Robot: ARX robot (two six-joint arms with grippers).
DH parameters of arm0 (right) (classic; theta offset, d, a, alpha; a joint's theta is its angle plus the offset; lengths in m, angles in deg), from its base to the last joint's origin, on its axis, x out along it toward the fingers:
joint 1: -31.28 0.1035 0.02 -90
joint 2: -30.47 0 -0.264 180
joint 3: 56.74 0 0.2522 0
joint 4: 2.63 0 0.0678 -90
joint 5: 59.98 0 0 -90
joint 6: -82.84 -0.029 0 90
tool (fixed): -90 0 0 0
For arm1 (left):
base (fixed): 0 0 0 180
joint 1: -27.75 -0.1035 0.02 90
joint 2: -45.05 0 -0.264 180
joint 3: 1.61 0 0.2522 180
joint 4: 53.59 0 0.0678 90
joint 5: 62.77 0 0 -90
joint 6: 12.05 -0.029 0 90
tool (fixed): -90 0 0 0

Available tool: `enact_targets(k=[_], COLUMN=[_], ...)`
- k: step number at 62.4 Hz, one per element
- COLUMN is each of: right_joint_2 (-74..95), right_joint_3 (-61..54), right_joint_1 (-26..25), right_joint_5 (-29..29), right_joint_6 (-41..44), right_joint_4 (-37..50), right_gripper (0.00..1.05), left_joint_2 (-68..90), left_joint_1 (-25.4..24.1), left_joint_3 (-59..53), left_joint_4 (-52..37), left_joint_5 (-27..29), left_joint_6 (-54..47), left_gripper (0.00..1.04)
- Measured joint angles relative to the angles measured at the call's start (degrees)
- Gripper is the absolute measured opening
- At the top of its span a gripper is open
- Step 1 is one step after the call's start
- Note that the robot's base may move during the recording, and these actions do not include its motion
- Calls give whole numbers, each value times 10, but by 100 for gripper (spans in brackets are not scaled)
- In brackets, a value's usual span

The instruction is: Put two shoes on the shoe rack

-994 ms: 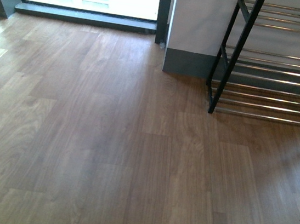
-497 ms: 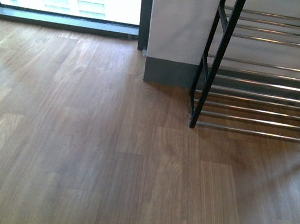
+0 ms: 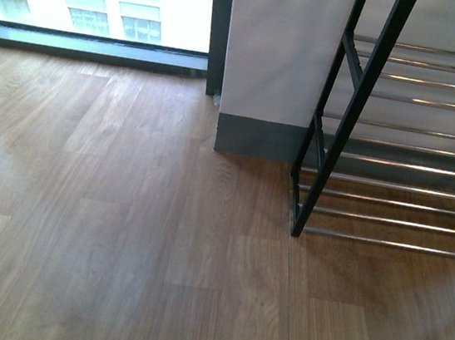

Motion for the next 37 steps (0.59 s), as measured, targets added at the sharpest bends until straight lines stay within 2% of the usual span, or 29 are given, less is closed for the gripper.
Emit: enact_targets(k=[37], right_joint_2=[0], right_joint_3=[0], right_joint_1=[1], right_joint_5=[3], right_joint_6=[0], right_joint_4=[0], right_gripper=[1], left_joint_2=[0], left_joint_1=[-1], left_joint_3=[0], left_joint_4=[0], left_joint_5=[2], left_joint_6=[0], left_gripper=[2])
